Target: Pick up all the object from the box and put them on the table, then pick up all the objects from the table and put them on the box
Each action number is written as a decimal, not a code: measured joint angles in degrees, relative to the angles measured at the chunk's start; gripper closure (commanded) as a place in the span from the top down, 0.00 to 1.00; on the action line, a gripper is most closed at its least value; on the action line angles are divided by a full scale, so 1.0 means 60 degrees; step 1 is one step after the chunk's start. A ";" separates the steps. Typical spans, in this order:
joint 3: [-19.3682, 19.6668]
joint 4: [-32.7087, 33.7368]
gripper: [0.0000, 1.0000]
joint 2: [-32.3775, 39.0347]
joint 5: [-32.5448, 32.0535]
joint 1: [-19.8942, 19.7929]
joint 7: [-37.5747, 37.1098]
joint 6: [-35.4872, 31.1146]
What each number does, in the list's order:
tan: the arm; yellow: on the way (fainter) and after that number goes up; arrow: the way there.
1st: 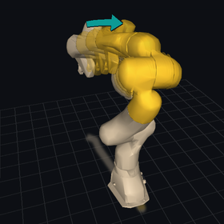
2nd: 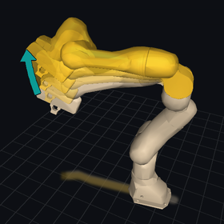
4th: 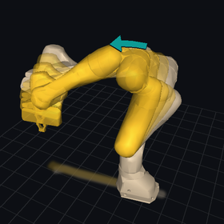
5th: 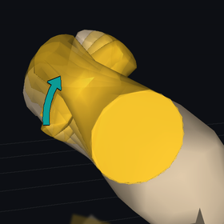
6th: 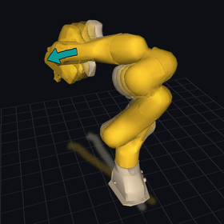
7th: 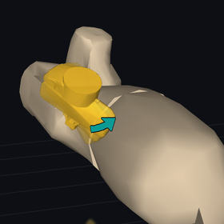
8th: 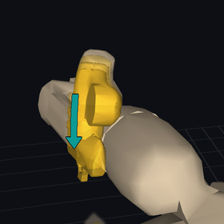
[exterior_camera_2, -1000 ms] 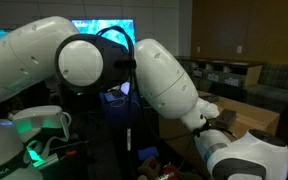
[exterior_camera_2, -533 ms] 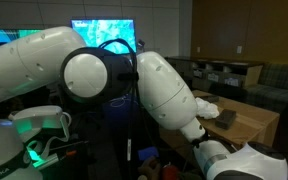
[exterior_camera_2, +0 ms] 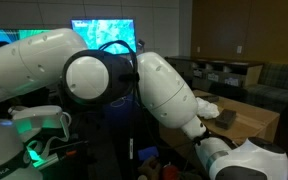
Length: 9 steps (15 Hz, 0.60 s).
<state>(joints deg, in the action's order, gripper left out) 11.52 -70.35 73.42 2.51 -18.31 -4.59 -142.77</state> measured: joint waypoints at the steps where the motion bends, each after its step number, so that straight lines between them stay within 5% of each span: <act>1: 0.0002 0.0044 0.13 0.0000 0.0000 0.0004 -0.0016 0.0000; 9: 0.0351 -0.0194 0.17 -0.0267 -0.0005 0.0580 -0.0222 0.0104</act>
<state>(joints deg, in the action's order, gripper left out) 13.63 -71.51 71.82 2.48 -14.83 -5.93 -142.14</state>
